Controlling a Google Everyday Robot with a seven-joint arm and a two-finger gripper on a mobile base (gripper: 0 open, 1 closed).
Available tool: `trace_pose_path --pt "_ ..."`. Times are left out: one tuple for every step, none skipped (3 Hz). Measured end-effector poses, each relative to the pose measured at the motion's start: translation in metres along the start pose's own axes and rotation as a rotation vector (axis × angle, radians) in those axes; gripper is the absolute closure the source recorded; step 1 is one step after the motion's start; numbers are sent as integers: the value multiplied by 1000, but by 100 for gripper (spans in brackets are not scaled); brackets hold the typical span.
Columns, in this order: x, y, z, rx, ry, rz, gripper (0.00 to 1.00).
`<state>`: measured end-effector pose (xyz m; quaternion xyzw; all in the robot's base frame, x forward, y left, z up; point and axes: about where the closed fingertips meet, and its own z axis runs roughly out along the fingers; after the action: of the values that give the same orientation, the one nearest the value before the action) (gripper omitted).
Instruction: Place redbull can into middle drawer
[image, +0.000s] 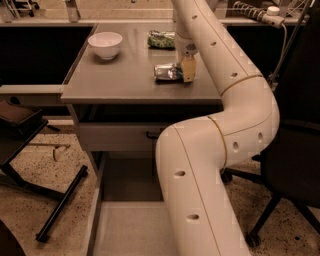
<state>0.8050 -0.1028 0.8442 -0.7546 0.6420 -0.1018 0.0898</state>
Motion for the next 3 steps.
trace_pose_path --pt "0 2 8 0 0 0 100" --pt "0 2 8 0 0 0 100" --pt "0 2 8 0 0 0 81"
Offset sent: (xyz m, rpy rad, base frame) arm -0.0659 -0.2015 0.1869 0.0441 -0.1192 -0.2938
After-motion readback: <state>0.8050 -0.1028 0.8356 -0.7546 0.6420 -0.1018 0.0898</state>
